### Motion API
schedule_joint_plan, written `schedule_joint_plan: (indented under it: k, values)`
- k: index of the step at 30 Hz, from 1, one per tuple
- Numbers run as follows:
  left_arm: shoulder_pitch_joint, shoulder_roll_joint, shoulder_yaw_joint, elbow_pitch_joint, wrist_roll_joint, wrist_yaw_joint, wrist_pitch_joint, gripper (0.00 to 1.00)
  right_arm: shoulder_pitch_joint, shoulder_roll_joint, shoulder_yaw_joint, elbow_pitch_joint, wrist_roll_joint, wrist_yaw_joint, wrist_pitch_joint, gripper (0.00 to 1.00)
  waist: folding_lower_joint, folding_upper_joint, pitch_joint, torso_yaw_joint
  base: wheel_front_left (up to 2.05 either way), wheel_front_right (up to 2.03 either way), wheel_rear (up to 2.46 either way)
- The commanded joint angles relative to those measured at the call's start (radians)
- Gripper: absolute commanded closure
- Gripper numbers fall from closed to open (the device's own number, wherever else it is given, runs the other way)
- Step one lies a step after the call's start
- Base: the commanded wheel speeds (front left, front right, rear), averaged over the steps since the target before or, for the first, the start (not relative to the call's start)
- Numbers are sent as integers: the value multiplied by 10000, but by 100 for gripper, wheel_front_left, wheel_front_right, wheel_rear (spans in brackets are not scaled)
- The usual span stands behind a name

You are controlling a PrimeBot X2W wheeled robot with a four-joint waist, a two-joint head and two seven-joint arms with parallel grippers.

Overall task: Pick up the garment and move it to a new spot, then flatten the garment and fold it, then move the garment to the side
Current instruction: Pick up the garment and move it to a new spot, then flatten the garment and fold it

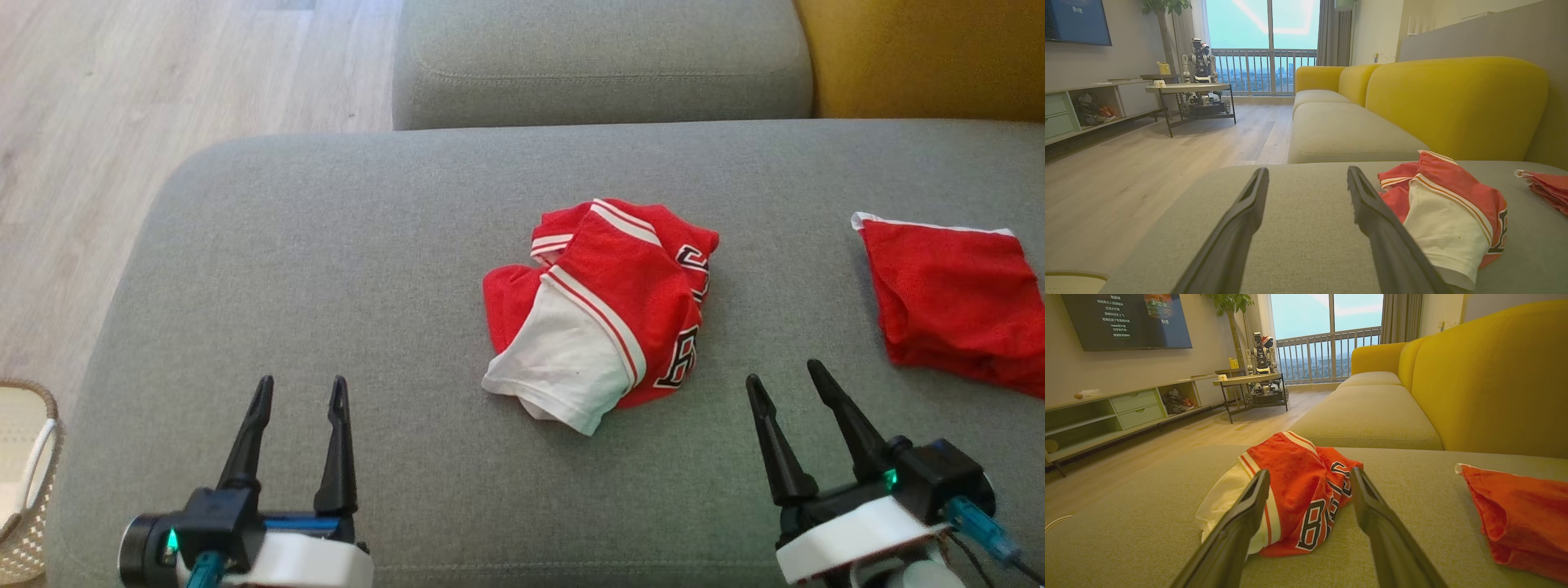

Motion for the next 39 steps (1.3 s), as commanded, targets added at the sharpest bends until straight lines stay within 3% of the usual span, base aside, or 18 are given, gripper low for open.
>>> schedule_joint_plan:
  k: [1,19,32,35,39]
  values:
    - [-338,-85,418,-281,84,-64,-58,0,-221,-37,262,-364,50,-4,-36,0,1,0,-9,-2,0,0,0]
    - [-173,-532,876,51,576,-827,-59,0,-154,-37,375,-312,62,-4,-36,0,1,0,-38,-61,0,0,0]
    - [-786,-678,847,839,640,-1273,-59,0,-373,-37,510,-404,-135,-4,-36,0,1,0,597,-616,0,0,0]
    - [-1517,-710,615,1337,577,-1599,-59,0,-540,-37,596,-470,-198,-4,-36,0,1,0,990,-817,0,0,0]
    - [-2879,-738,81,2206,425,-2370,-59,0,-823,-37,667,-562,-245,-4,-36,0,1,0,1529,-1048,0,0,0]
